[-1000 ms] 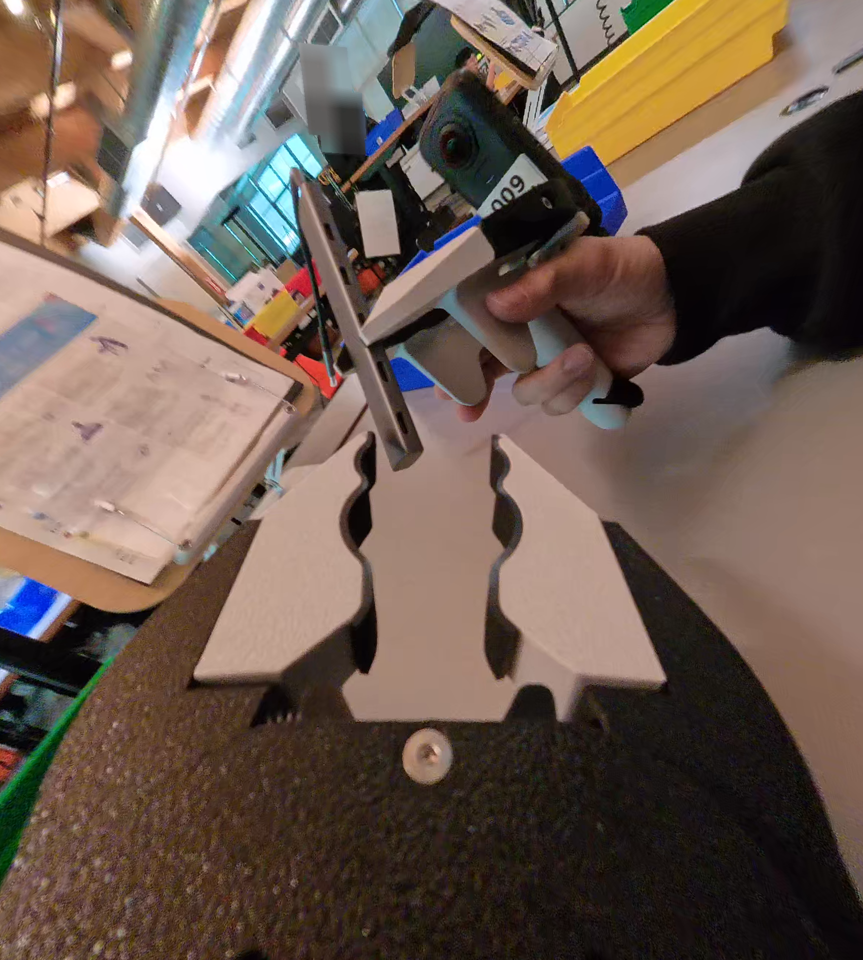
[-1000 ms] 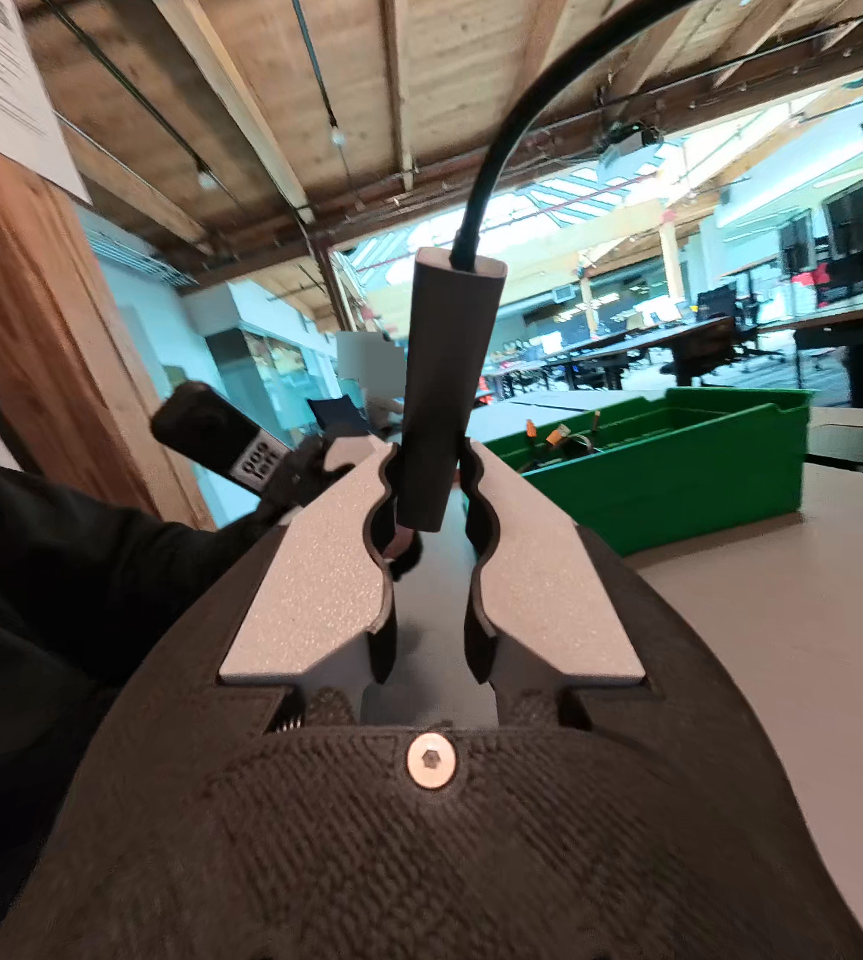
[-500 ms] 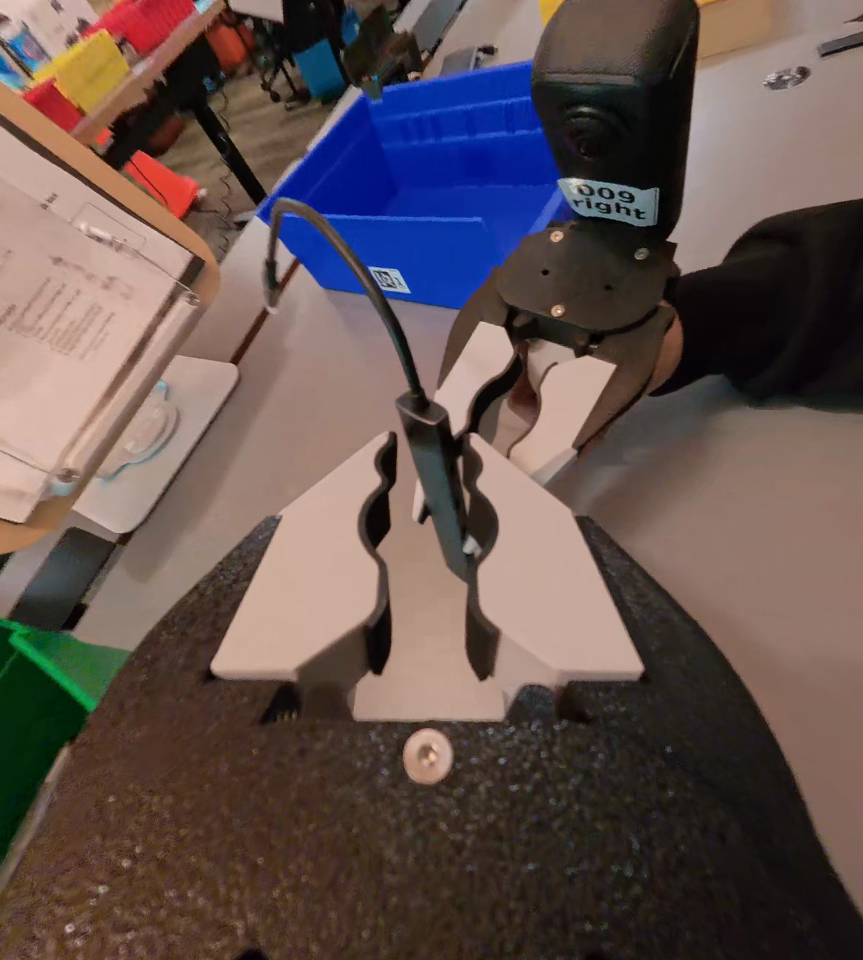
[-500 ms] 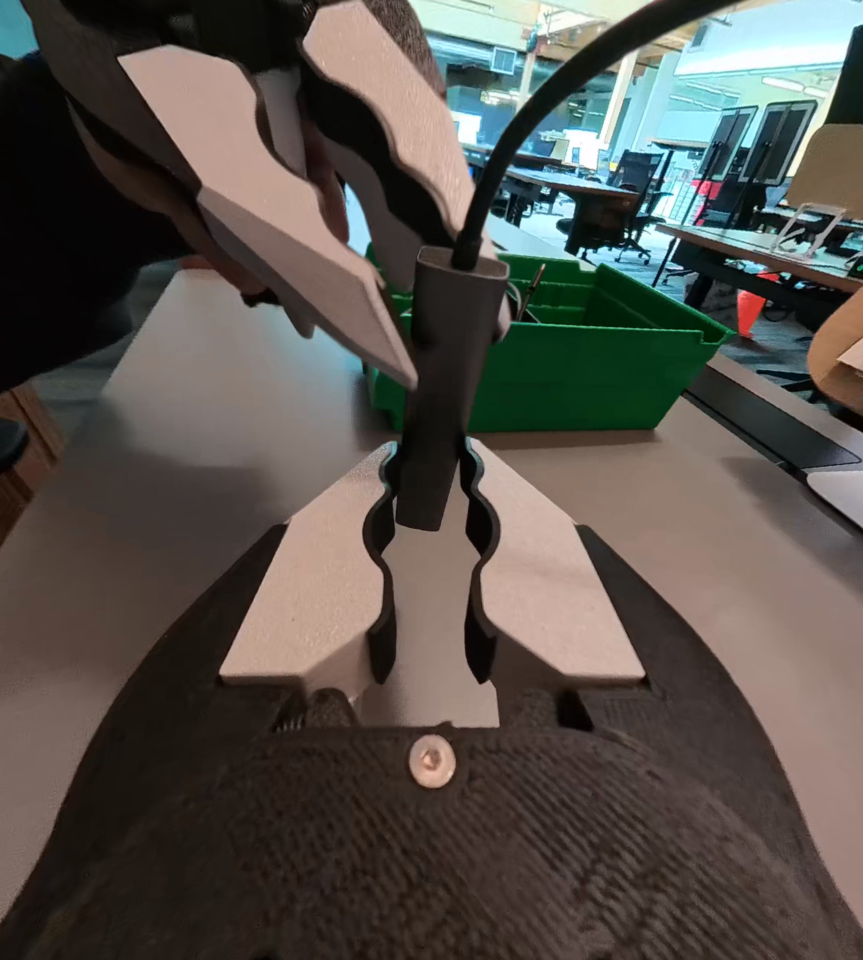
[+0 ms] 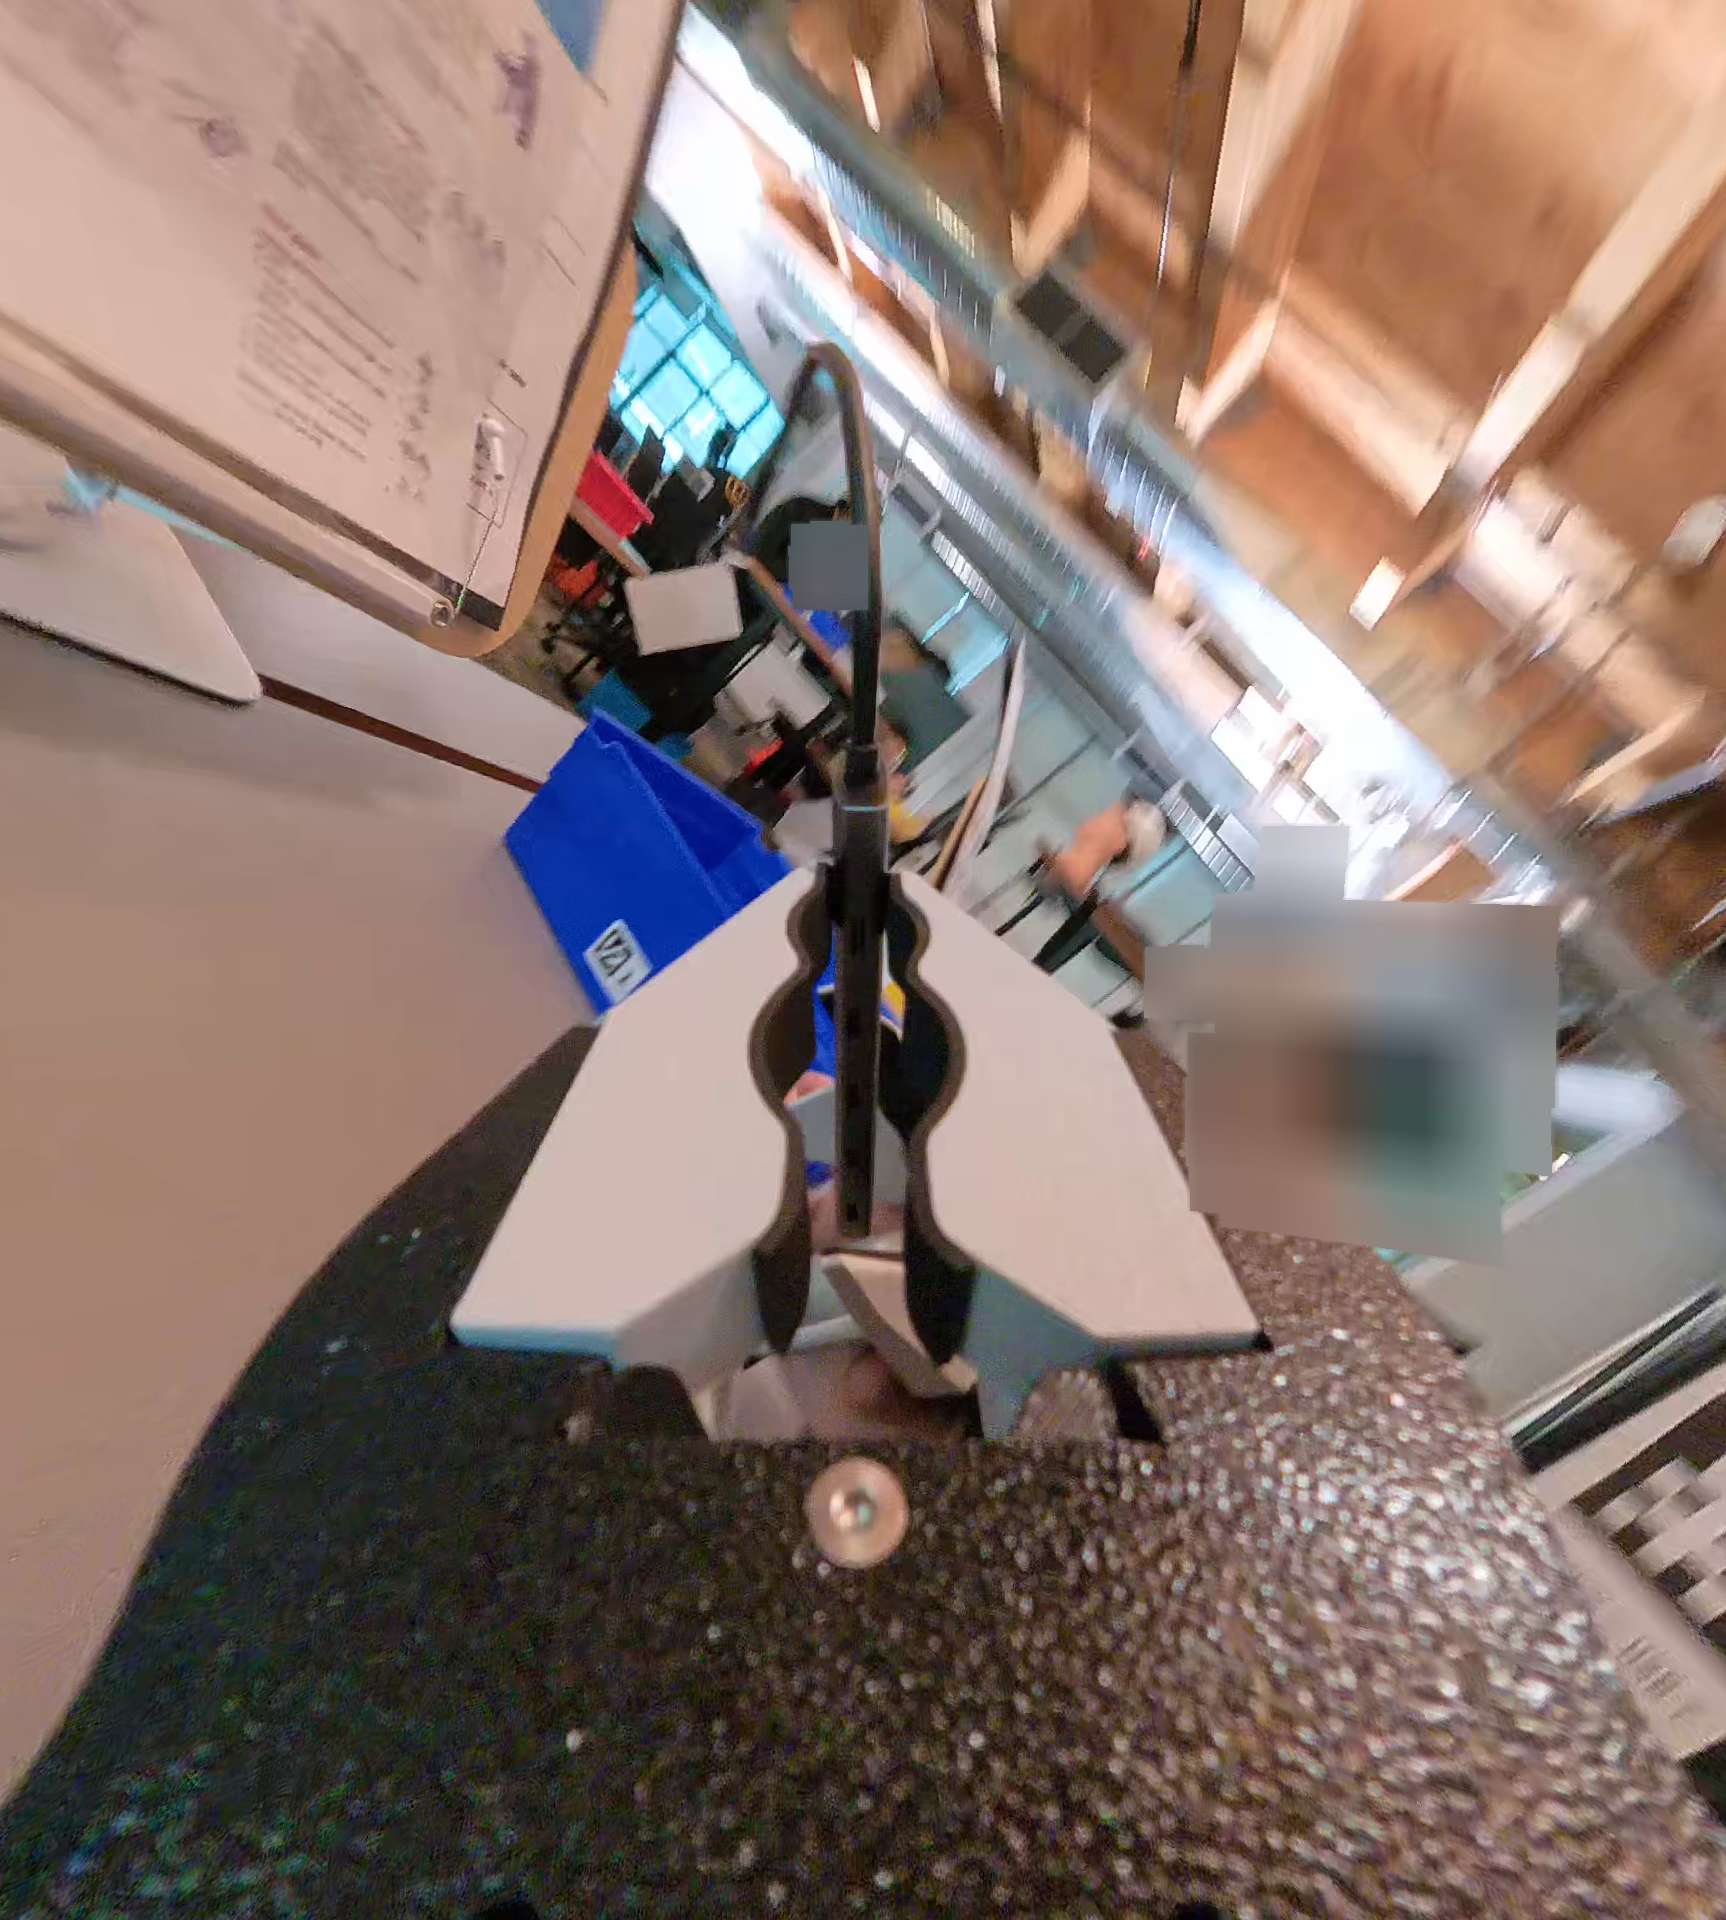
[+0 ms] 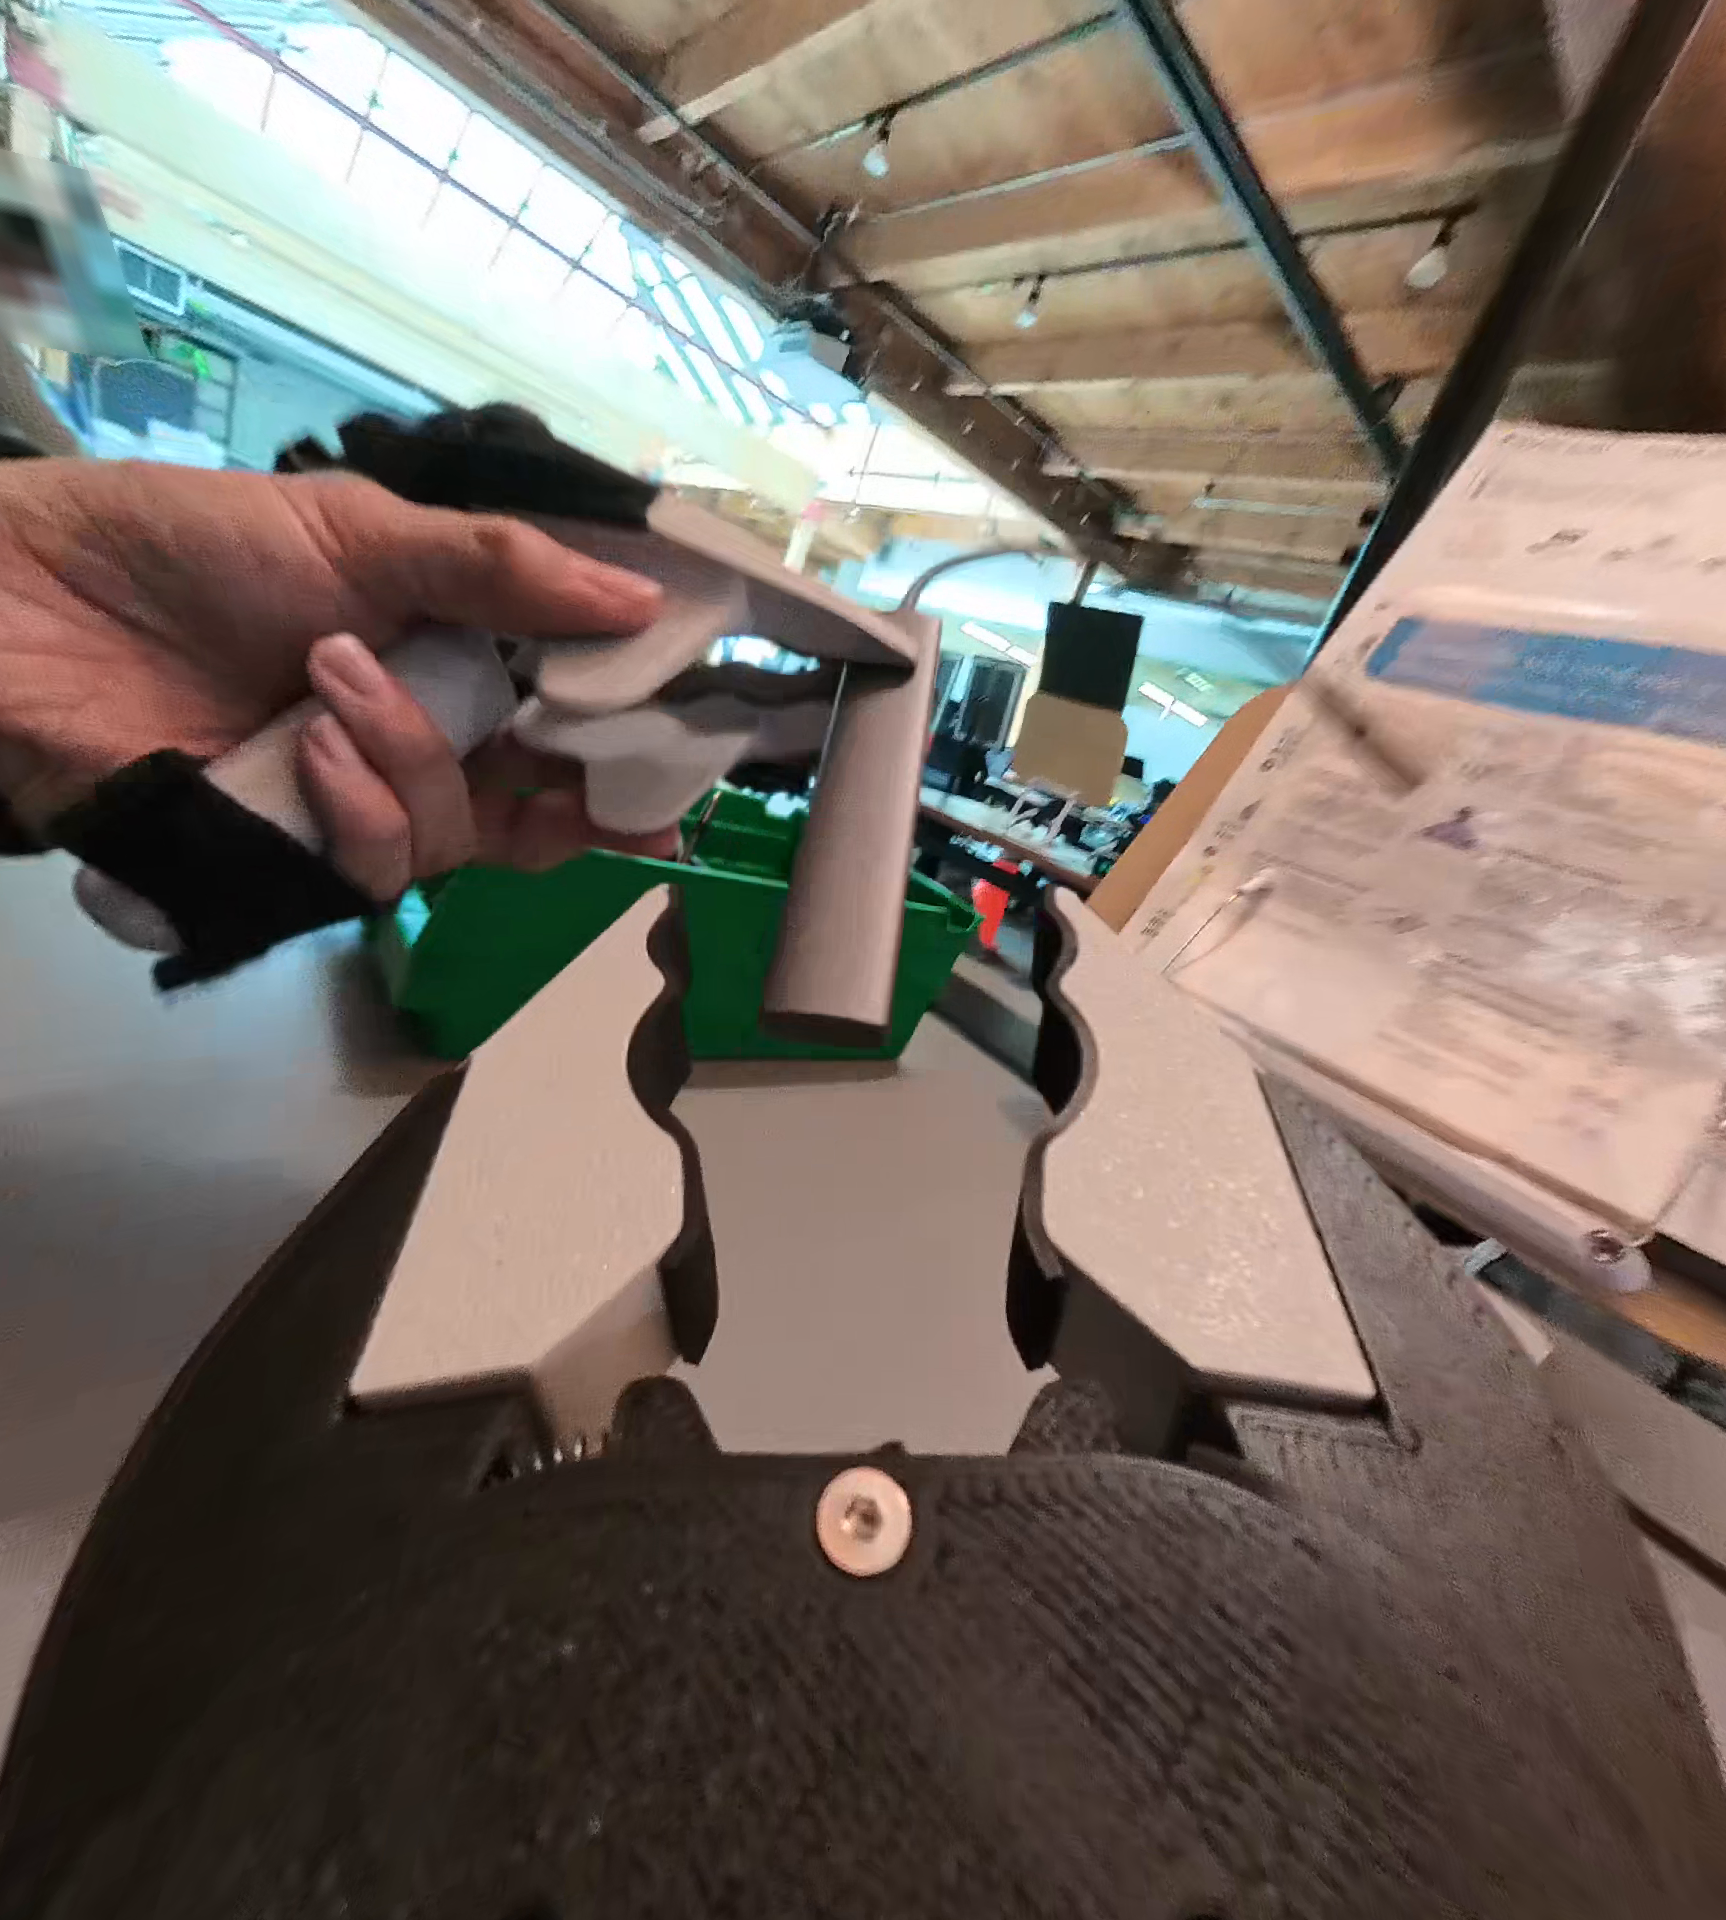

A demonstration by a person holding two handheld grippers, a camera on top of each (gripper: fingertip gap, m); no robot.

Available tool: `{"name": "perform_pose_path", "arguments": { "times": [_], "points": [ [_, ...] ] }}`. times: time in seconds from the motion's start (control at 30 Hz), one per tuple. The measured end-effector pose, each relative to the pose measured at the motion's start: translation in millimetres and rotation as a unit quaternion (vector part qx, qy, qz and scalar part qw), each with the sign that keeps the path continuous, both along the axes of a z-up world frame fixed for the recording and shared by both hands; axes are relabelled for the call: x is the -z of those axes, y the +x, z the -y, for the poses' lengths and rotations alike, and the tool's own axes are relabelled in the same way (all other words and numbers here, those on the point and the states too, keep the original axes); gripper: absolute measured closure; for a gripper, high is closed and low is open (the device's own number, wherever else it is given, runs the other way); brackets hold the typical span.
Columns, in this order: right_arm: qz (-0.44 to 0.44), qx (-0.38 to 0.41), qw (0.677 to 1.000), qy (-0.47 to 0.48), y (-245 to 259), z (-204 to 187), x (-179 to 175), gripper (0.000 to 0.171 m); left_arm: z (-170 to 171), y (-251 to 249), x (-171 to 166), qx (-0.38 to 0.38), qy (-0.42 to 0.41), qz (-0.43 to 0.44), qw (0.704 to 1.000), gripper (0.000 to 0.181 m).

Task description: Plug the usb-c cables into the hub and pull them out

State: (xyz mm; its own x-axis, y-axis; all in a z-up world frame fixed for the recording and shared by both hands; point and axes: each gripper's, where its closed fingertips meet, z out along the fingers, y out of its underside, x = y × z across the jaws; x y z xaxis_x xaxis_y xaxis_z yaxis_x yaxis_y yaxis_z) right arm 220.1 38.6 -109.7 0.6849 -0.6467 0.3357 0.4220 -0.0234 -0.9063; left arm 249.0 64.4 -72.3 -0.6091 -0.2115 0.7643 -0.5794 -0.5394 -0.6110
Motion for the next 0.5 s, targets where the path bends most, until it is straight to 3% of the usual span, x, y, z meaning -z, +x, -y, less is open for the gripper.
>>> {"name": "perform_pose_path", "arguments": {
  "times": [0.07,0.13,0.23,0.37,0.5],
  "points": [
    [0.029,0.027,0.999,0.011,0.8,6.1,-8.1,0.11,0.5,3.1,-0.5,0.008,-0.091,-0.05,0.995,0.175],
    [0.047,0.047,0.998,-0.002,2.4,9.2,-8.1,0.118,10.9,1.3,7.4,0.037,-0.128,-0.094,0.987,0.175],
    [0.056,0.046,0.997,-0.01,0.2,8.6,-7.4,0.123,27.9,-5.3,17.0,0.062,-0.125,-0.114,0.984,0.175],
    [0.054,0.031,0.998,0.025,-6.5,14.5,-16.6,0.146,34.1,-5.0,19.2,0.063,-0.121,-0.118,0.984,0.175],
    [0.036,0.026,0.999,0.029,-4.0,16.6,-14.2,0.149,32.8,-4.2,20.2,0.059,-0.12,-0.124,0.983,0.175]
  ]
}}
